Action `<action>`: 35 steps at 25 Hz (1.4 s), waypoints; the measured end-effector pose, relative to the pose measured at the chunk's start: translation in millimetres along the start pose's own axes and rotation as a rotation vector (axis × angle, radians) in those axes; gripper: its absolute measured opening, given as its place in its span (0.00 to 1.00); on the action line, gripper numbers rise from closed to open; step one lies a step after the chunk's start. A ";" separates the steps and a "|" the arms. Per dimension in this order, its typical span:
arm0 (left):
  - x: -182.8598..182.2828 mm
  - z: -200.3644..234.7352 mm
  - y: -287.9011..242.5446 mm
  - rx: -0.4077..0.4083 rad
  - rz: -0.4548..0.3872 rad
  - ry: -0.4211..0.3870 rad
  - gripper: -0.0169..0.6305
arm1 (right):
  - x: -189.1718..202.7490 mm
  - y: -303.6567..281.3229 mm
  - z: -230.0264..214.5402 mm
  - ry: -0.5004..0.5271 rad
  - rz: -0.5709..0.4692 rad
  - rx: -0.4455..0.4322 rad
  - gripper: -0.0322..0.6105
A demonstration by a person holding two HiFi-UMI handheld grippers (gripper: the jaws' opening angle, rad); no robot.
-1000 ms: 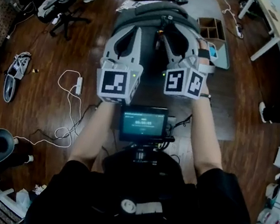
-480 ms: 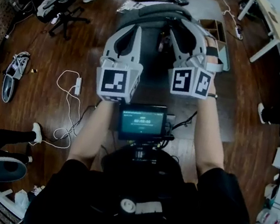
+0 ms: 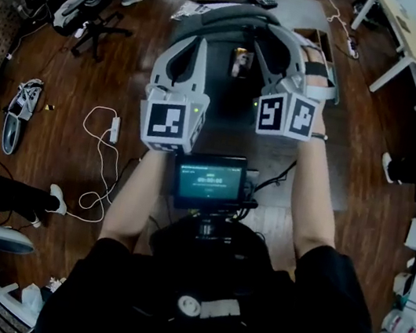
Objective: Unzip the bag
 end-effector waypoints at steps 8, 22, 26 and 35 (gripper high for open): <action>-2.2 1.9 2.7 -0.012 -0.006 0.002 0.02 | -2.2 -3.3 -6.3 0.063 -0.006 0.011 0.25; -6.3 5.6 2.5 -0.022 -0.016 0.003 0.02 | 6.7 -6.4 -2.8 -0.193 -0.025 -0.148 0.19; -7.1 7.4 2.3 -0.027 -0.016 0.004 0.02 | 11.2 -6.8 -3.3 -0.402 -0.019 -0.227 0.22; -8.6 6.5 2.3 -0.025 -0.018 0.003 0.02 | 10.9 -9.6 -0.4 -0.455 0.037 -0.260 0.14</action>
Point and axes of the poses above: the fingertips, and each gripper's own axes: y backward along the fingers, z to its left, x out of its underside, the point moved 3 cm from there along y, backward along the fingers
